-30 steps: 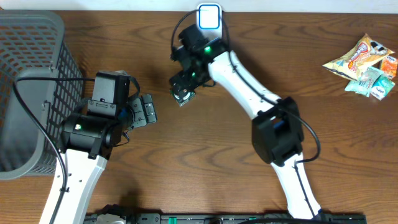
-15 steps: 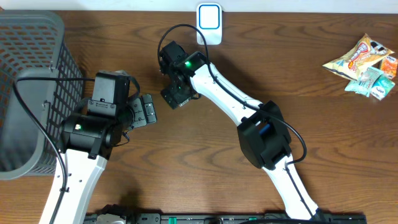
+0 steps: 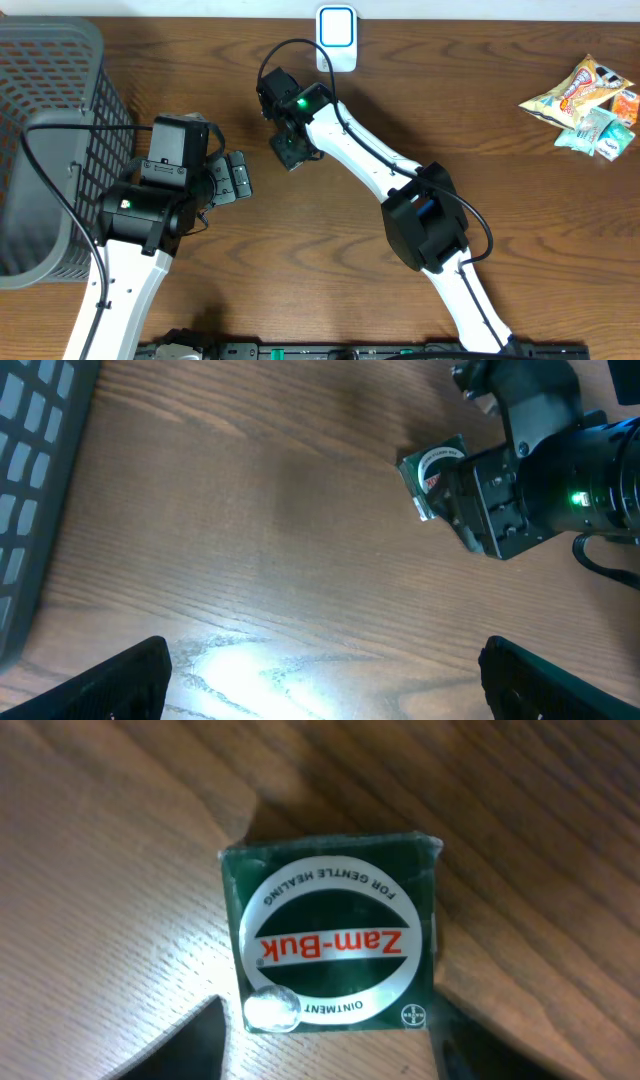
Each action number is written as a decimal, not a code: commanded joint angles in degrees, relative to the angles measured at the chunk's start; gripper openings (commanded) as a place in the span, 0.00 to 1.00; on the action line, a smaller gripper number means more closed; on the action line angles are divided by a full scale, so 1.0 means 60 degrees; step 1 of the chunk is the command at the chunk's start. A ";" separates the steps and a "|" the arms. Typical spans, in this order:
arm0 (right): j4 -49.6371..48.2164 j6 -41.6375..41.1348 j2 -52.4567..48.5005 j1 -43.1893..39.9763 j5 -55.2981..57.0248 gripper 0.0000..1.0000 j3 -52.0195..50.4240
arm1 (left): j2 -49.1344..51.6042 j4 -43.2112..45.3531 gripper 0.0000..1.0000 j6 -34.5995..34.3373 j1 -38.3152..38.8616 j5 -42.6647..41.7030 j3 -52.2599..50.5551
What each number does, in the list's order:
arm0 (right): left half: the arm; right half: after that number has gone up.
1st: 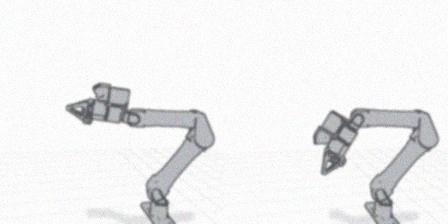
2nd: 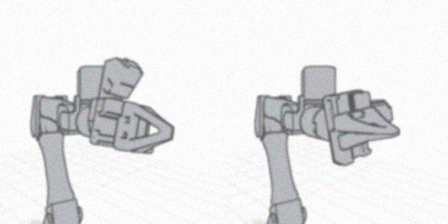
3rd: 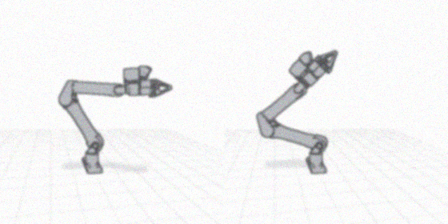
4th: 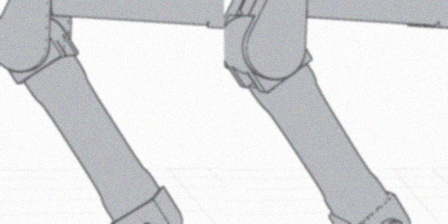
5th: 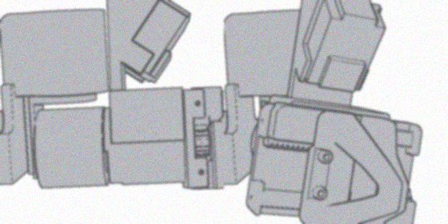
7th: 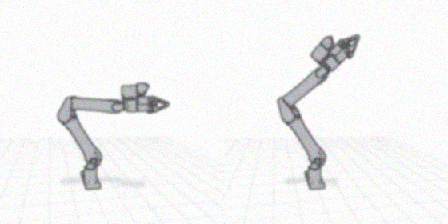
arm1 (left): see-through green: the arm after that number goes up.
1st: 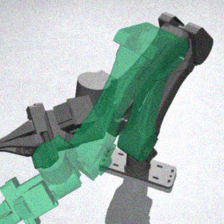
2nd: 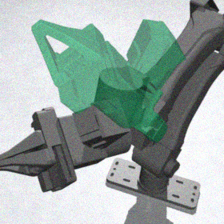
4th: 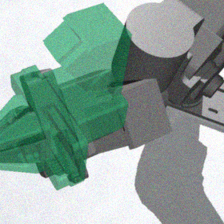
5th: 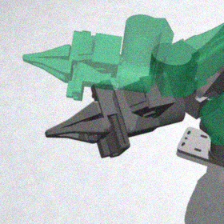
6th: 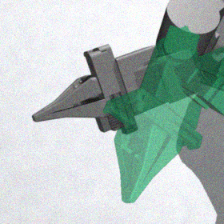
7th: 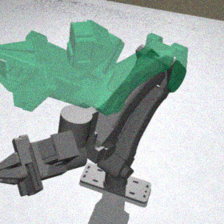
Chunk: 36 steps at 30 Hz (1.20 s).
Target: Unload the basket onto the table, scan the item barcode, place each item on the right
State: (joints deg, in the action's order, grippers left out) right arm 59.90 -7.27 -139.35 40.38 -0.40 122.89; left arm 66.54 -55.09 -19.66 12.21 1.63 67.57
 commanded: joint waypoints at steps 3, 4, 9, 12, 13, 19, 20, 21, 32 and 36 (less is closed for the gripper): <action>0.0025 -0.0546 -0.0080 0.0066 0.0087 0.26 -0.0022 | 0.0018 0.0004 0.98 -0.0087 -0.0015 -0.0015 0.0084; 0.0025 -0.0543 -0.0080 0.0066 0.0087 0.24 -0.0022 | 0.0018 0.0004 0.98 -0.0087 -0.0015 -0.0018 0.0084; 0.0036 -0.0637 -0.0073 0.0076 -0.0106 0.01 -0.0015 | 0.0018 0.0004 0.98 -0.0087 -0.0015 -0.0015 0.0087; 0.0025 -0.0823 0.0000 0.0084 -0.0925 0.01 -0.0015 | 0.0018 0.0004 0.98 -0.0087 -0.0015 -0.0015 0.0087; -0.0011 -0.0823 0.0011 0.0084 -0.1319 0.01 -0.0015 | 0.0018 0.0004 0.98 -0.0087 -0.0015 -0.0015 0.0084; -0.0215 -0.0820 0.0007 0.0157 -0.2769 0.01 -0.0018 | 0.0018 0.0004 0.98 -0.0087 -0.0015 -0.0015 0.0084; -0.0204 -0.0820 0.0007 0.0189 -0.2750 0.01 -0.0018 | 0.0018 0.0004 0.98 -0.0087 -0.0015 -0.0015 0.0084; -0.0204 -0.0823 0.0007 0.0222 -0.2743 0.01 -0.0018 | 0.0018 0.0004 0.98 -0.0087 -0.0015 -0.0015 0.0084; -0.0372 -0.1683 -0.0244 0.0586 -0.0991 0.01 -0.0022 | 0.0018 0.0004 0.98 -0.0087 -0.0015 -0.0018 0.0087; -0.0379 -0.1679 -0.0583 0.0627 -0.0987 0.01 -0.0022 | 0.0018 0.0004 0.98 -0.0087 -0.0015 -0.0015 0.0084</action>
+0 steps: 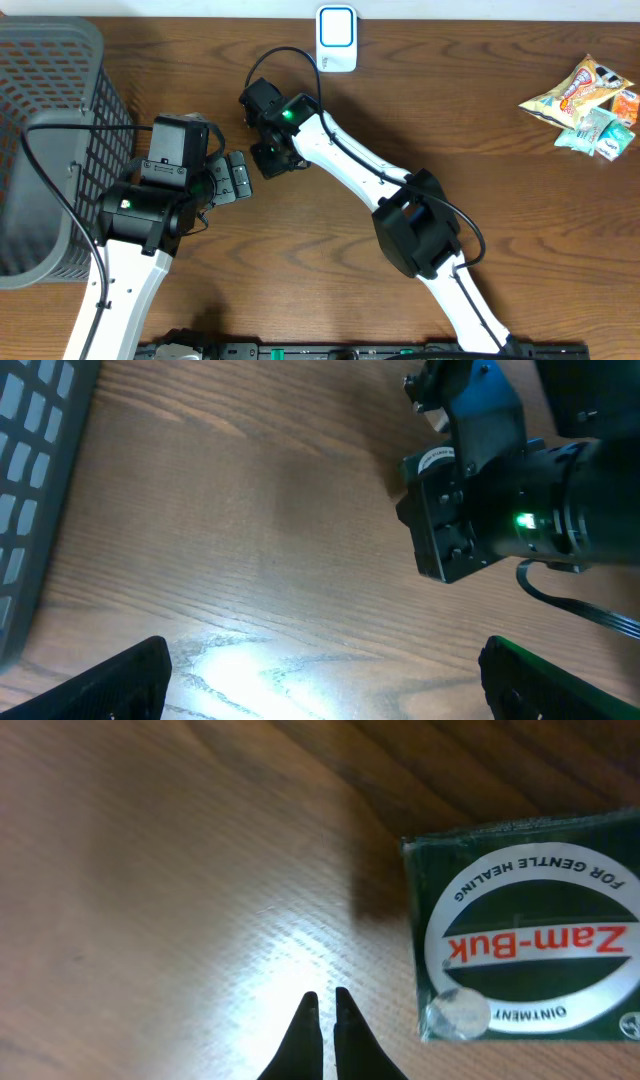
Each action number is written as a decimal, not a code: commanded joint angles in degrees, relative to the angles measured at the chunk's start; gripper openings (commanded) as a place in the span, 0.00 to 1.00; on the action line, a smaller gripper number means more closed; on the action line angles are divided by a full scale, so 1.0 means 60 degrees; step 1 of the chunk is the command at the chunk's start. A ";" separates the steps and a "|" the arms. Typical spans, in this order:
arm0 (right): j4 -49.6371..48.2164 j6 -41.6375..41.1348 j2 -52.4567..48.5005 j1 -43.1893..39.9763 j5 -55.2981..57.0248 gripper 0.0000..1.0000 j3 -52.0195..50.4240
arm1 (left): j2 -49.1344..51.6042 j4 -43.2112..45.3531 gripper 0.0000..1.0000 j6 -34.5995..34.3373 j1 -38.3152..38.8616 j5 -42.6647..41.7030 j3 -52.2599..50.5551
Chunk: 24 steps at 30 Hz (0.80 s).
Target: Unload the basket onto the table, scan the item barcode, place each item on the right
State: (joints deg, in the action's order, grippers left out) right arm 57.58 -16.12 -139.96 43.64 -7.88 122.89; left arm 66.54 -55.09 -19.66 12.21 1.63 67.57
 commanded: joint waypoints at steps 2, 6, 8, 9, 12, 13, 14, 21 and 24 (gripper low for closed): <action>0.0160 -0.0204 -0.0648 0.0066 0.0565 0.01 -0.0022 | 0.0018 0.0004 0.98 -0.0087 -0.0015 -0.0015 0.0084; 0.0506 -0.0204 -0.0663 -0.0004 0.1588 0.01 -0.0022 | 0.0018 0.0004 0.98 -0.0087 -0.0015 -0.0018 0.0087; 0.0667 -0.0204 -0.0663 -0.0044 0.2076 0.01 -0.0022 | 0.0018 0.0004 0.98 -0.0087 -0.0015 -0.0015 0.0084; 0.0790 -0.0204 -0.0663 -0.0076 0.2342 0.01 -0.0022 | 0.0018 0.0004 0.98 -0.0087 -0.0015 -0.0015 0.0084; 0.1239 -0.0200 -0.0659 -0.0229 0.3104 0.01 -0.0018 | 0.0018 0.0004 0.98 -0.0087 -0.0015 -0.0015 0.0084; 0.1512 -0.0200 -0.0659 -0.0350 0.3581 0.01 -0.0018 | 0.0018 0.0004 0.98 -0.0087 -0.0015 -0.0015 0.0087; 0.1698 -0.0200 -0.0659 -0.0430 0.3876 0.01 -0.0018 | 0.0018 0.0004 0.98 -0.0087 -0.0015 -0.0015 0.0084; 0.2645 -0.0211 -0.0648 -0.1260 0.5144 0.01 0.0135 | 0.0018 0.0004 0.98 -0.0087 -0.0015 -0.0015 0.0084; 0.2845 -0.0204 -0.0565 -0.1716 0.4466 0.01 0.0437 | 0.0018 0.0004 0.98 -0.0087 -0.0015 -0.0015 0.0084</action>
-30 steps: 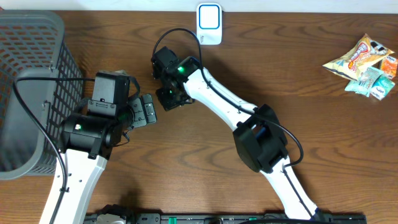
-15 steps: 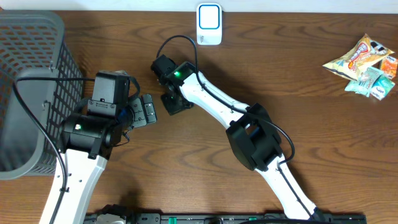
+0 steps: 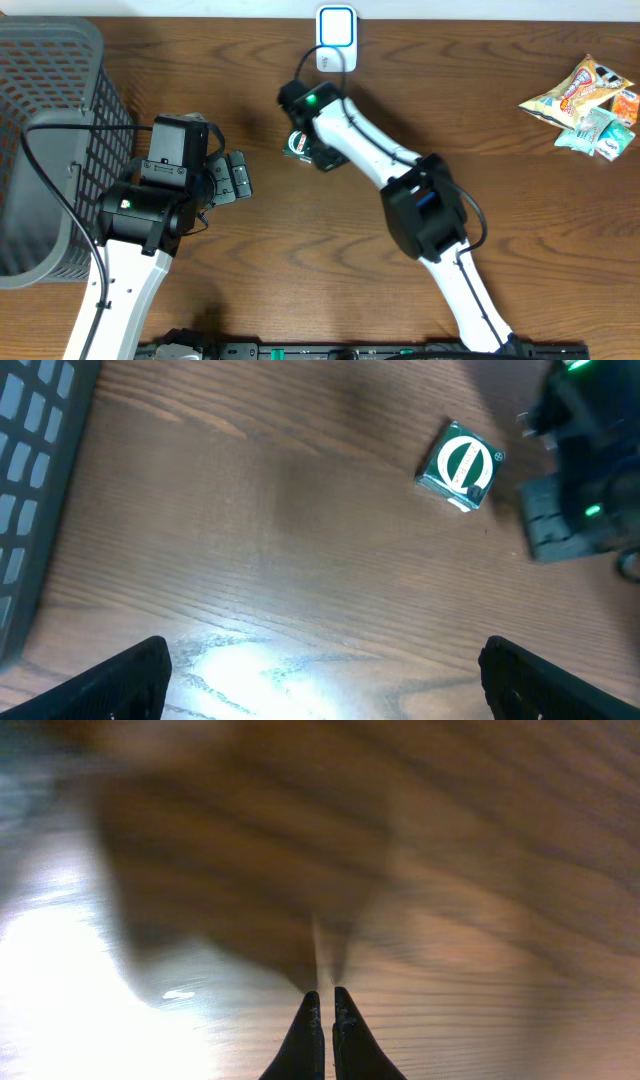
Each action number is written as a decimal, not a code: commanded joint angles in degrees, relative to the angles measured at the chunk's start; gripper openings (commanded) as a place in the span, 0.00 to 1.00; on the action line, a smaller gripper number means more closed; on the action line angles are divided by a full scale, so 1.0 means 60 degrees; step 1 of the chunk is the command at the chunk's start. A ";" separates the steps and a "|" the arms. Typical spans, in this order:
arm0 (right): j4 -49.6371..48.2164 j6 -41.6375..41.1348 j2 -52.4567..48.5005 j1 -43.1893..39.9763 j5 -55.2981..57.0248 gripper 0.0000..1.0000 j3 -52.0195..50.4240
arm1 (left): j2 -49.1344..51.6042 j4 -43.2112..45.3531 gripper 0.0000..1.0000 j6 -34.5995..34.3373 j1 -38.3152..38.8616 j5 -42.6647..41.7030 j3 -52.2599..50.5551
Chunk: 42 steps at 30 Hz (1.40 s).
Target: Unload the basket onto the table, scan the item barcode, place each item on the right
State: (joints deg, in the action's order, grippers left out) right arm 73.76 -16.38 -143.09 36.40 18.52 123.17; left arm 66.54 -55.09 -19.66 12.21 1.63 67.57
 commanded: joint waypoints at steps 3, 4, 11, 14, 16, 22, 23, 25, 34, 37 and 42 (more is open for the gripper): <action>0.0178 0.0335 0.0178 -0.0856 -0.2135 0.01 0.0714 | 0.0018 0.0004 0.98 -0.0087 -0.0015 -0.0015 0.0084; 0.0131 0.0732 0.0240 -0.0911 -0.2991 0.01 0.0780 | 0.0018 0.0004 0.98 -0.0087 -0.0015 -0.0015 0.0084; -0.0605 0.2135 0.0565 -0.0882 -0.8619 0.01 0.1115 | 0.0018 0.0004 0.98 -0.0087 -0.0015 -0.0015 0.0084; -0.1443 0.1905 0.0550 -0.0637 -0.8914 0.01 0.1005 | 0.0018 0.0004 0.98 -0.0087 -0.0015 -0.0015 0.0084; -0.1974 0.1603 0.0550 -0.0426 -0.8572 0.01 0.0933 | 0.0018 0.0004 0.98 -0.0087 -0.0015 -0.0015 0.0087; -0.3756 0.0149 0.0550 0.0215 -0.5694 0.01 0.0816 | 0.0018 0.0004 0.98 -0.0087 -0.0015 -0.0018 0.0084; -0.3905 0.0015 0.0550 0.0302 -0.5187 0.01 0.0816 | 0.0018 0.0004 0.98 -0.0087 -0.0015 -0.0015 0.0084; -0.4116 0.0011 0.0543 0.0448 -0.4503 0.01 0.0798 | 0.0018 0.0004 0.98 -0.0087 -0.0015 -0.0015 0.0087; -0.5158 0.0004 0.0543 0.0827 -0.3708 0.01 -0.0350 | 0.0018 0.0004 0.98 -0.0087 -0.0015 -0.0015 0.0084; -0.5144 -0.0295 0.0539 0.0809 -0.3049 0.01 -0.0670 | 0.0018 0.0004 0.98 -0.0087 -0.0015 -0.0015 0.0084; -0.4860 -0.0313 0.0539 0.0688 -0.2259 0.01 -0.0929 | 0.0018 0.0004 0.98 -0.0087 -0.0015 -0.0015 0.0084</action>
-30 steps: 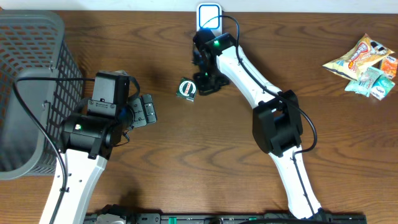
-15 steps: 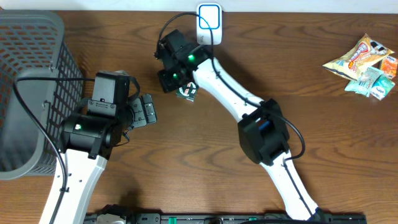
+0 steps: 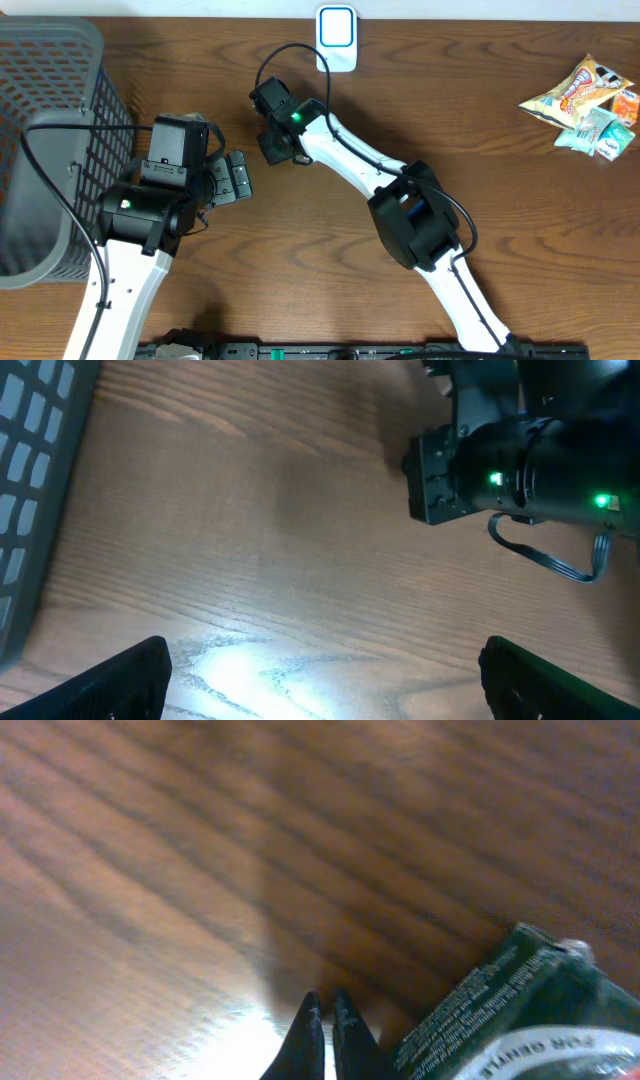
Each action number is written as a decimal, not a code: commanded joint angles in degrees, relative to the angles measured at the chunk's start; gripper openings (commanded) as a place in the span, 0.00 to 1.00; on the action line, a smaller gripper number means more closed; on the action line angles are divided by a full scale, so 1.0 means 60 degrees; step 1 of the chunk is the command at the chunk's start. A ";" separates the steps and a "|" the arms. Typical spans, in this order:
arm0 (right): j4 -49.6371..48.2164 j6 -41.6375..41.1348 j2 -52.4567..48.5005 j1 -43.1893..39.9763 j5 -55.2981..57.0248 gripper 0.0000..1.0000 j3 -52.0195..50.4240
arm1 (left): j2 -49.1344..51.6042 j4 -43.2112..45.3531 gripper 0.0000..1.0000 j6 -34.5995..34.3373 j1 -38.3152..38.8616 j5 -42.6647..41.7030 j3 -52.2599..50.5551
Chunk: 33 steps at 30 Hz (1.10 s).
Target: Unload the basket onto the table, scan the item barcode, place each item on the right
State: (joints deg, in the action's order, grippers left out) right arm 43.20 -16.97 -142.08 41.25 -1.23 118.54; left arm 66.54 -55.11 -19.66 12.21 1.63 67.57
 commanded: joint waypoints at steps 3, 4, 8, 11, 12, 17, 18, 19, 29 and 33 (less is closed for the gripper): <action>0.0608 -0.0208 0.0379 -0.0157 0.1504 0.01 -0.0142 | 0.0018 0.0007 0.98 -0.0087 -0.0015 -0.0015 0.0084; 0.0765 -0.0208 0.0397 -0.0175 0.1632 0.01 -0.0127 | 0.0018 0.0007 0.98 -0.0087 -0.0015 -0.0015 0.0084; 0.1654 -0.0208 0.0514 -0.0211 0.2284 0.01 -0.0066 | 0.0018 0.0007 0.98 -0.0087 -0.0015 -0.0018 0.0084; 0.2273 -0.0211 0.0685 -0.0219 0.3104 0.01 -0.0066 | 0.0018 0.0007 0.98 -0.0087 -0.0015 -0.0015 0.0084; 0.2463 -0.0211 0.0798 -0.0219 0.3388 0.01 -0.0066 | 0.0018 0.0007 0.98 -0.0087 -0.0015 -0.0015 0.0084; 0.2769 -0.0208 0.1293 -0.0240 0.3942 0.01 -0.0066 | 0.0018 0.0011 0.98 -0.0087 -0.0015 -0.0015 0.0084; 0.2732 -0.0204 0.1450 -0.0259 0.3934 0.01 -0.0066 | 0.0018 0.0007 0.98 -0.0087 -0.0015 -0.0015 0.0084; 0.2692 -0.0200 0.1596 -0.0270 0.3934 0.01 -0.0066 | 0.0018 0.0007 0.98 -0.0087 -0.0015 -0.0018 0.0084; 0.1931 0.1694 0.2251 -0.0860 0.2495 0.99 -0.0066 | 0.0018 0.0007 0.98 -0.0087 -0.0015 -0.0018 0.0084; 0.1945 0.2255 0.2251 -0.1541 0.0656 0.99 -0.0069 | 0.0018 0.0007 0.98 -0.0087 -0.0015 -0.0015 0.0084</action>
State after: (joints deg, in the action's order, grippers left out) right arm 54.85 -8.45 -128.97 35.42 12.34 117.99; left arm 66.54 -55.09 -19.66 12.21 1.61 67.57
